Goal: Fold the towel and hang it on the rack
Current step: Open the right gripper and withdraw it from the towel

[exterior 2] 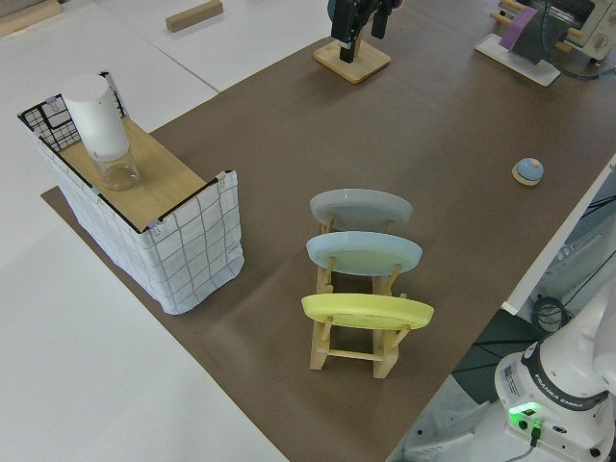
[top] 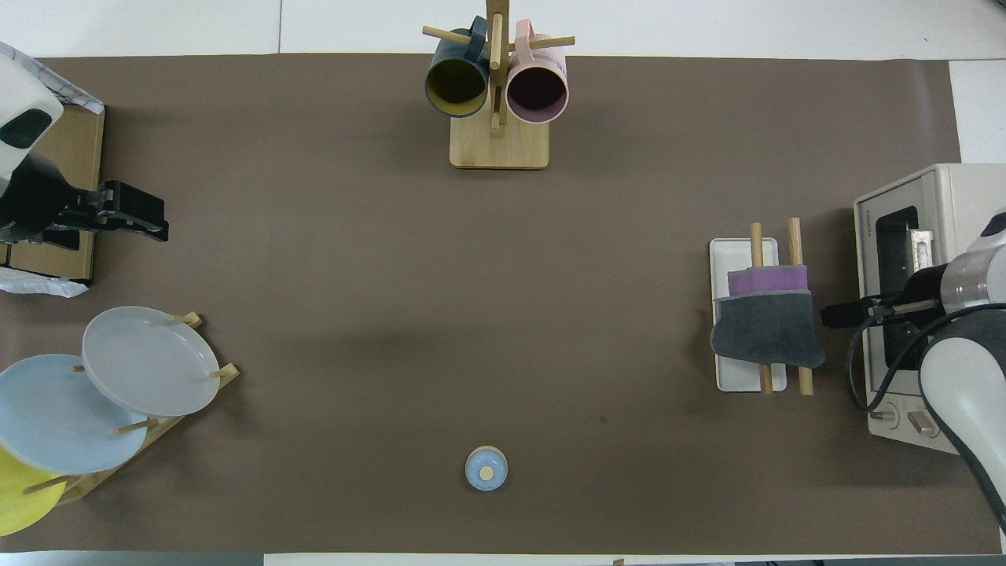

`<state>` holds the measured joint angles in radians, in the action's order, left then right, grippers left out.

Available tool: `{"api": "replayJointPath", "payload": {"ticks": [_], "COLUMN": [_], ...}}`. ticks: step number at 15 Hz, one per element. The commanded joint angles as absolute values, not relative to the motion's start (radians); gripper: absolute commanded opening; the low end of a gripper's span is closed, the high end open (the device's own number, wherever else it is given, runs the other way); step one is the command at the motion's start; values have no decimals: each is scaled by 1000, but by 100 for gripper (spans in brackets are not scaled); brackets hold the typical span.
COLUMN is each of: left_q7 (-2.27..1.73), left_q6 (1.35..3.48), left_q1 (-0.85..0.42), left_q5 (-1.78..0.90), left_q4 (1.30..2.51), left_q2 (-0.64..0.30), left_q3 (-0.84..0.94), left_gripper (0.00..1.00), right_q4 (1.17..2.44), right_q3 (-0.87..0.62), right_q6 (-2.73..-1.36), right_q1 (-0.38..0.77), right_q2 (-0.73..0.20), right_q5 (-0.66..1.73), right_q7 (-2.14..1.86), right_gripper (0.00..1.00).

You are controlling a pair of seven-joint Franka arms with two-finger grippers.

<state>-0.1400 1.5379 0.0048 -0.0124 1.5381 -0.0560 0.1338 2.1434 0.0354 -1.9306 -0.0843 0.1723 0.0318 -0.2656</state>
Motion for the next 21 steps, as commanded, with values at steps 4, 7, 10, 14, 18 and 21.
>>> {"api": "replayJointPath", "payload": {"ticks": [4, 7, 10, 14, 18, 21], "left_q7": [-132, -132, -132, -132, -132, -132], "left_q6": [1539, 1539, 1539, 1539, 1539, 1537], "left_q1": [2, 2, 2, 2, 2, 2], "left_q5": [5, 5, 5, 5, 5, 5], "left_q4": [1560, 1560, 1560, 1560, 1560, 1560], "left_q2": [-35, -35, -35, -35, -35, -35], "left_q3": [124, 124, 124, 124, 124, 124], "left_gripper": [100, 100, 100, 100, 100, 100], "right_q4": [1862, 1841, 1813, 1698, 1609, 1617], "right_q3": [23, 23, -3, 1, -2, -2], "right_q6": [-1711, -1691, -1681, -1617, -1568, -1559], "right_q1": [-58, -51, -48, -38, -51, -64], "right_q2": [57, 49, 37, -32, -81, -72], "right_q5": [-23, -26, -15, -37, -35, -23], "right_q7": [-227, -180, -124, -120, -100, -60], "right_gripper": [100, 100, 100, 100, 100, 100]}}
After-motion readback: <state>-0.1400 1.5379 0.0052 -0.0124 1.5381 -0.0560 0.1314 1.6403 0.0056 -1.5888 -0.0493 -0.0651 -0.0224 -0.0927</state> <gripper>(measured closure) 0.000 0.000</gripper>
